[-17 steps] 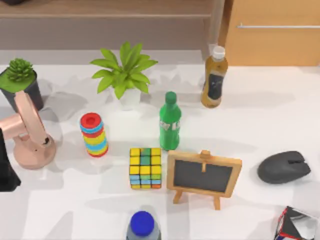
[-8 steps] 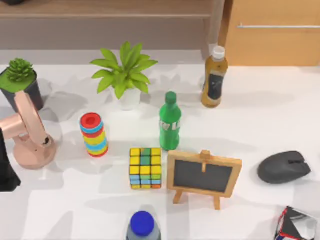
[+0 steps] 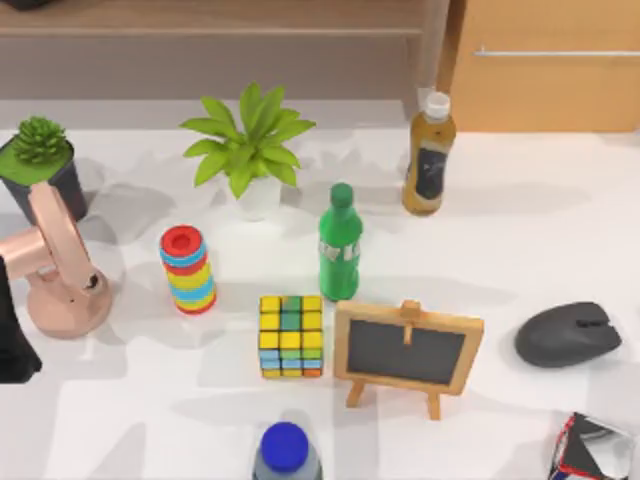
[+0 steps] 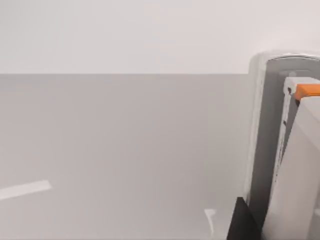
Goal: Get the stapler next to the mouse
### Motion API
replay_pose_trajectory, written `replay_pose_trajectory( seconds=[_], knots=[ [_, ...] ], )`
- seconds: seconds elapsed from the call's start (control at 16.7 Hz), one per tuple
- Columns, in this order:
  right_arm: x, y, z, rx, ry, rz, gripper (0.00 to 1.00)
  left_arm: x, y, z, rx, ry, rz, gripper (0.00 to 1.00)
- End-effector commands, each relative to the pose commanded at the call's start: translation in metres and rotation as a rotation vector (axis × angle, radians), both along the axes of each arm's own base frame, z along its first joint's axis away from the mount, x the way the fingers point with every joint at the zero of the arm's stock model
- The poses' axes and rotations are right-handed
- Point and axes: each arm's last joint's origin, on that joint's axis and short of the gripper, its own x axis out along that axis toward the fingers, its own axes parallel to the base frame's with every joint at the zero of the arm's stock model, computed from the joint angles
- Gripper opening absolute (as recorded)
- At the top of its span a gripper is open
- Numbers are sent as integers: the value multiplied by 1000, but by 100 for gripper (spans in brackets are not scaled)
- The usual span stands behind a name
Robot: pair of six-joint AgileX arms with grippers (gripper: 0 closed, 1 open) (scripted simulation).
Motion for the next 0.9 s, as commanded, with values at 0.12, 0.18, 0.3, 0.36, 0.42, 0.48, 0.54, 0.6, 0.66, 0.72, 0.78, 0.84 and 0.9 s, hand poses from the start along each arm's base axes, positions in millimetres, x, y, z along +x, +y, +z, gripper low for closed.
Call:
replay_pose_trajectory(
  seconds=[0.12, 0.18, 0.3, 0.36, 0.42, 0.48, 0.54, 0.6, 0.66, 0.72, 0.78, 0.84, 0.9],
  knots=[
    [0, 0, 0, 0, 0, 0, 0, 0, 0, 0, 0, 0, 0, 100],
    [0, 0, 0, 0, 0, 0, 0, 0, 0, 0, 0, 0, 0, 100],
    [0, 0, 0, 0, 0, 0, 0, 0, 0, 0, 0, 0, 0, 100],
    [0, 0, 0, -1, -1, -1, 0, 0, 0, 0, 0, 0, 0, 100],
    [0, 0, 1, -1, -1, -1, 0, 0, 0, 0, 0, 0, 0, 100],
    [0, 0, 3, 0, 0, -1, 0, 0, 0, 0, 0, 0, 0, 100],
    [0, 0, 7, 0, 2, -2, 0, 0, 0, 0, 0, 0, 0, 100],
    [0, 0, 11, 1, 4, -1, 0, 0, 0, 0, 0, 0, 0, 100],
    [0, 0, 16, 1, 4, -1, 0, 0, 0, 0, 0, 0, 0, 100],
    [0, 0, 21, 1, 3, 0, 0, 0, 0, 0, 0, 0, 0, 100],
    [0, 0, 26, 0, 2, 0, 0, 0, 0, 0, 0, 0, 0, 100],
    [0, 0, 29, -1, 0, 0, 0, 0, 0, 0, 0, 0, 0, 100],
    [0, 0, 30, -1, -1, -1, 0, 0, 0, 0, 0, 0, 0, 100]
  ],
)
